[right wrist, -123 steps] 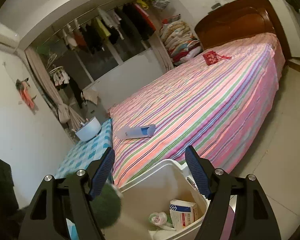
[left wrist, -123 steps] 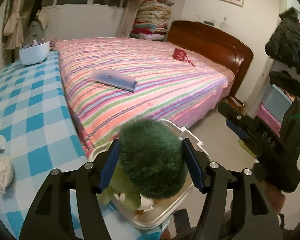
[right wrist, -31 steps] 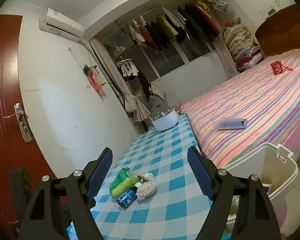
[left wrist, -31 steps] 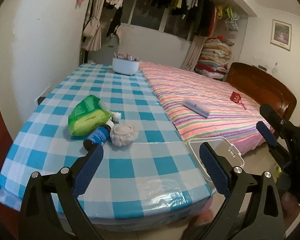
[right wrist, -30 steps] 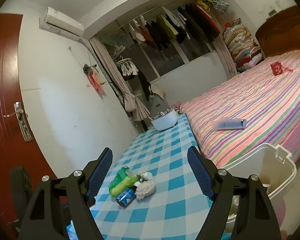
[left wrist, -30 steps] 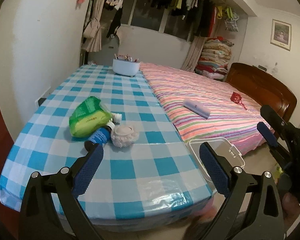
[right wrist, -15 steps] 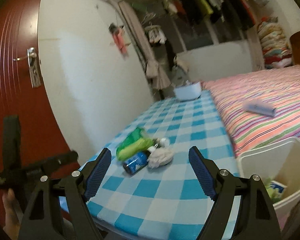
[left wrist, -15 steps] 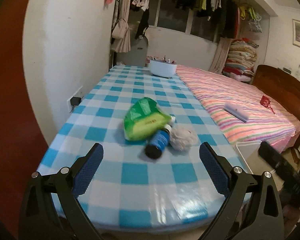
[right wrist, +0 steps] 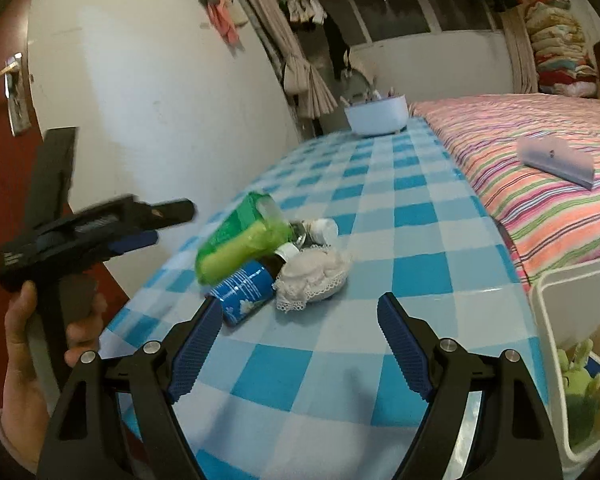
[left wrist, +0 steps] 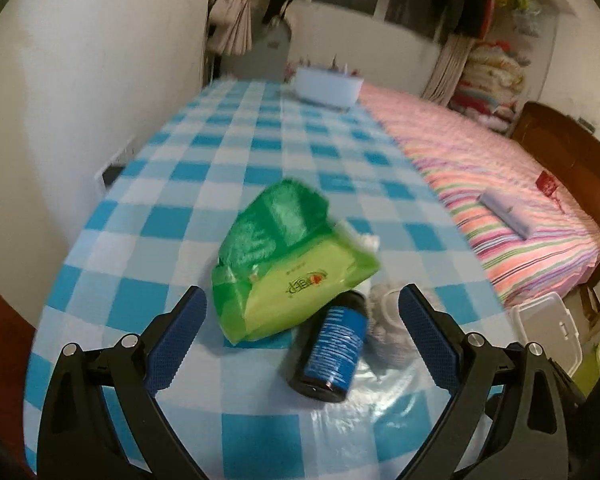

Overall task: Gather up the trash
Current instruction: 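Grasp the green snack bag with the left gripper while the right gripper grasps the lace doily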

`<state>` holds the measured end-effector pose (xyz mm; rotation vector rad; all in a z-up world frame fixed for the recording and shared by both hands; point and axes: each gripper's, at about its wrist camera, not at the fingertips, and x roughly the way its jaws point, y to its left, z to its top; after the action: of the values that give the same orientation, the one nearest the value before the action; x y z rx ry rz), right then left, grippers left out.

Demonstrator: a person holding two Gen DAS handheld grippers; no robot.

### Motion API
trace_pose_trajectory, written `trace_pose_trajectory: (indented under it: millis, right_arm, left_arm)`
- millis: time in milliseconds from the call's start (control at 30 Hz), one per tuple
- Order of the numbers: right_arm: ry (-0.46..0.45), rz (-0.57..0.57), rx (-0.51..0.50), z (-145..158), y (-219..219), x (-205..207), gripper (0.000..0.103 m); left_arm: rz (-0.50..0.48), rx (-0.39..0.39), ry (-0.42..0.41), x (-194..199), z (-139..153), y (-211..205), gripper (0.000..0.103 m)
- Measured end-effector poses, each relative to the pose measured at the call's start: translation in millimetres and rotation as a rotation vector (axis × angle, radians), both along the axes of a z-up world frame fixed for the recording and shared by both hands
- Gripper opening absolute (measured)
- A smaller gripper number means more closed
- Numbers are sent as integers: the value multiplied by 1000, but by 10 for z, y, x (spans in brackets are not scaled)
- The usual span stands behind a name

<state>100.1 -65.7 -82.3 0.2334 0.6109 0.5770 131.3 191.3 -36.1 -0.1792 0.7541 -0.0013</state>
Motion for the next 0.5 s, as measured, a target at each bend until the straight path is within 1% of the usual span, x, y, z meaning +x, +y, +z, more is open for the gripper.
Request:
trace_pose_trajectory:
  millis: [100,167,267,333,367,400,433,500]
  right_arm:
    - [39,22,8,-55,75,160,78]
    - [58,37,-3,-86,136,243,78]
    - [81,51,-26,-131,230,391,78]
    - [97,52,-40,-149,272,472,78]
    - [136,69,-29,-176,295,555,78]
    - [156,73,-24,-191,304,594,78]
    - [179,69,-25,-208,316,645,78]
    - [190,54,-28,-222,329,717,78]
  left_arm:
    - [4,-36,42,158,-96,86,95]
    - [-2,-78,69,258,-140,139,95]
    - [16,-120,109,386,-225,220,94]
    - [20,-121,123,467,-252,246,94]
    - [20,-113,124,498,-257,249,94]
    - [11,-105,133,545,-267,240,93]
    - [5,-98,140,568,-282,231,90]
    - [6,-71,153,601,-326,224,78]
